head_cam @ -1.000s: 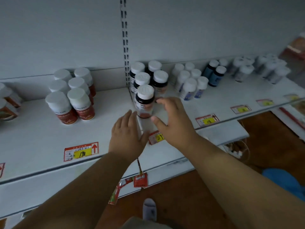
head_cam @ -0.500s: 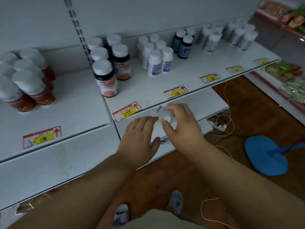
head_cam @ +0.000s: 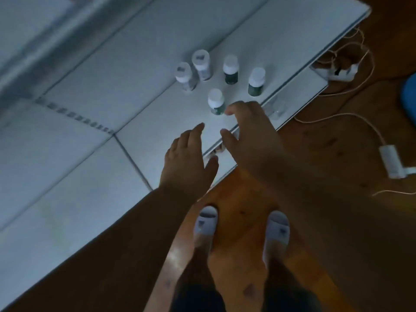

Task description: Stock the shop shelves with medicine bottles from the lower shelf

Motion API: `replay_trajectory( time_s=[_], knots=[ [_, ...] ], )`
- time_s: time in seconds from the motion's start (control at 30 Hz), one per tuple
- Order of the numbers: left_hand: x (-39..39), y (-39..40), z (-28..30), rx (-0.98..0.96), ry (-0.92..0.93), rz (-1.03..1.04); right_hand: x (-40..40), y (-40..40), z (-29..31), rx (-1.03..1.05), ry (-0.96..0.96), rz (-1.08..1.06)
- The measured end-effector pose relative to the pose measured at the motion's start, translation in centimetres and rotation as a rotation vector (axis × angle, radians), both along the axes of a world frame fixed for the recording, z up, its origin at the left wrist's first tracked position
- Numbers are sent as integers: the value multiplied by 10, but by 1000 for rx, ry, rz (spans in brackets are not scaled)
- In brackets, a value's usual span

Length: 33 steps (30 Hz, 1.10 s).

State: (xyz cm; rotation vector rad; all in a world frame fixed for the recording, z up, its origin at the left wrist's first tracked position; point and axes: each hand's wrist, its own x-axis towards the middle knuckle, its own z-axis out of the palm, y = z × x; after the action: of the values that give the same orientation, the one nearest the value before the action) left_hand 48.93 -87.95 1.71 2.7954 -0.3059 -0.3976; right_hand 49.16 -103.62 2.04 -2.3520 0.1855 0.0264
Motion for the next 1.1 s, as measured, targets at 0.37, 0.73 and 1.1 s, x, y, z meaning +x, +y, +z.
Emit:
replay_trajectory(
  time_s=[0.37, 0.73, 1.1],
  knots=[
    [86, 21, -124, -111, -82, 34, 116, 26, -162, -92, -38, 17],
    [50, -2, -74, -342, -9, 227, 60, 12, -101, 773, 35, -225],
    [-123, -36, 183, -627, 57, 544, -57, -12, 162, 1252, 147, 6]
  ],
)
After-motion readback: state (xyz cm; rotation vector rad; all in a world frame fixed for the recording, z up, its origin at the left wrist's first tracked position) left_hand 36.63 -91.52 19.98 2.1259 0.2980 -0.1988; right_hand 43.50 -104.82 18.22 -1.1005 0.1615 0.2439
